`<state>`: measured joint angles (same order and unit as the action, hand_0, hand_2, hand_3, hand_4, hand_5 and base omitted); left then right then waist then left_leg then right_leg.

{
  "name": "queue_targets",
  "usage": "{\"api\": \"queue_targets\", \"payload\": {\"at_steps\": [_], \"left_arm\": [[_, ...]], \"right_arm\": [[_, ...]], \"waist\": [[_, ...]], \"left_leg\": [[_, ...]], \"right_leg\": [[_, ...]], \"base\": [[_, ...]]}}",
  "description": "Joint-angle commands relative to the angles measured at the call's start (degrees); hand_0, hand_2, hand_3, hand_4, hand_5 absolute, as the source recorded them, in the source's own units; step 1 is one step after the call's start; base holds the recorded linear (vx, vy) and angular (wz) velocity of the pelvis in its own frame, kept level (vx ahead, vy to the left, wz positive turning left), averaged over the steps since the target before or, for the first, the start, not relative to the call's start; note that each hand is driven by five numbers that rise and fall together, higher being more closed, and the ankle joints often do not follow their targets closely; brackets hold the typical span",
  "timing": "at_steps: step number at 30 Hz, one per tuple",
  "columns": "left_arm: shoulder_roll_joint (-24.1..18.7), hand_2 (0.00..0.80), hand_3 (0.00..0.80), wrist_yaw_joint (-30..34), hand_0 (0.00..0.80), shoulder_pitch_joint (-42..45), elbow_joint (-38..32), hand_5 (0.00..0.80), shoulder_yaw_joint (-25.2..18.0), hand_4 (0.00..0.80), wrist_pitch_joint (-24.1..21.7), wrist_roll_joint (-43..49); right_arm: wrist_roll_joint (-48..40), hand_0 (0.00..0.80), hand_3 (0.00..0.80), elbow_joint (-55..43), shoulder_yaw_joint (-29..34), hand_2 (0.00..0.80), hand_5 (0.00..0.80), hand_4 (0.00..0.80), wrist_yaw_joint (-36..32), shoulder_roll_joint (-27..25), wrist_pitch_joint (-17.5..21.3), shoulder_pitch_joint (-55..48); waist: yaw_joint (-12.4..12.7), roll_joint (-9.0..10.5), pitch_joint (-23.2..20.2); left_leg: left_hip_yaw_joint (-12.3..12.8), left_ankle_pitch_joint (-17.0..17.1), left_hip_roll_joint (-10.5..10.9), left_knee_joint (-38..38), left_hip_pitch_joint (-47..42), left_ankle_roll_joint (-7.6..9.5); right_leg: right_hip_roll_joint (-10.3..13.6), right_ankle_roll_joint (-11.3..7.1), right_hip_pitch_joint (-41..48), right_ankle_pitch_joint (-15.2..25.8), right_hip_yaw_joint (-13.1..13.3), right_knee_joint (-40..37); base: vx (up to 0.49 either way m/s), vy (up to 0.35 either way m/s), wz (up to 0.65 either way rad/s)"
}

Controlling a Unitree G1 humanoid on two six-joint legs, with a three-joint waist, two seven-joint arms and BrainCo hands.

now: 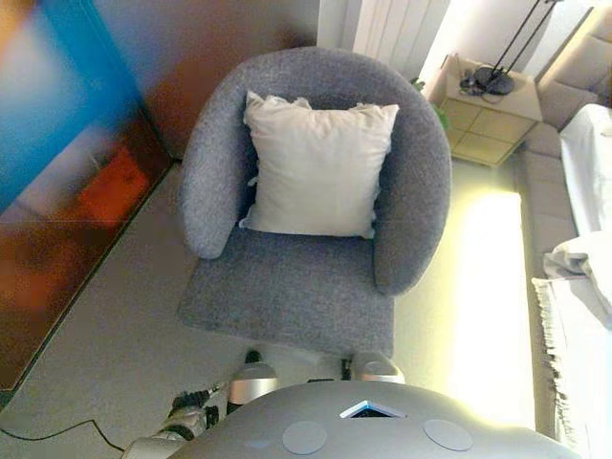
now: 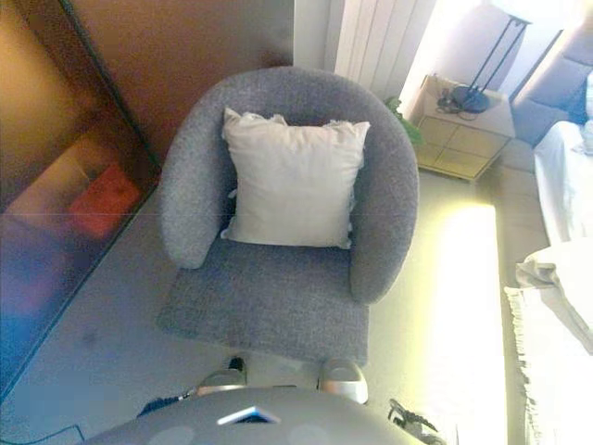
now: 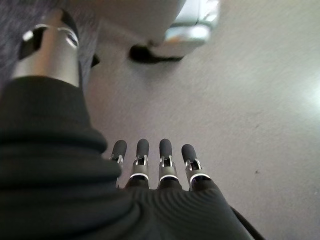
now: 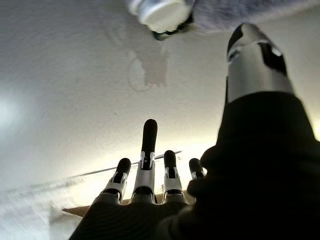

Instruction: Pick up the cushion and take it to the sofa

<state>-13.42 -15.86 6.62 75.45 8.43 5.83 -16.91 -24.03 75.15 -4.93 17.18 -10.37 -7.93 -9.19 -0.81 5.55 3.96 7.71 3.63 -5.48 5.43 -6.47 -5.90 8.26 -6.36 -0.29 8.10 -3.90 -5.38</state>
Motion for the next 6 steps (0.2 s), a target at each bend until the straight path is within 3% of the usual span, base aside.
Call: {"api": "queue_targets", "payload": {"at_steps": [1,6], "left_arm": [[2.04,0.0,0.0,0.03,0.0,-4.35,2.23,0.0,0.99,0.0,2.11,-0.77],[3.48,0.0,0.0,-0.99,0.0,-4.97,1.38,0.0,2.68,0.0,1.72,-2.46]], "right_arm": [[3.96,0.0,0.0,0.33,-2.21,0.0,0.0,0.0,-1.26,-0.4,-0.31,5.22],[5.94,0.0,0.0,-0.27,-5.35,0.0,0.0,0.0,-1.73,0.64,0.65,5.83]], "waist": [[-0.94,-1.83,3.71],[-0.96,-1.74,2.89]], "left_leg": [[-1.86,-6.93,3.56,-2.69,-1.99,5.62],[-1.72,-7.35,3.38,-2.98,-2.58,5.11]], "right_leg": [[-0.18,-0.68,3.93,-4.41,-0.5,4.89],[-0.33,-0.44,5.66,-3.98,0.02,2.37]], "base": [[-0.011,-0.073,-0.09],[0.013,-0.055,-0.02]]}}
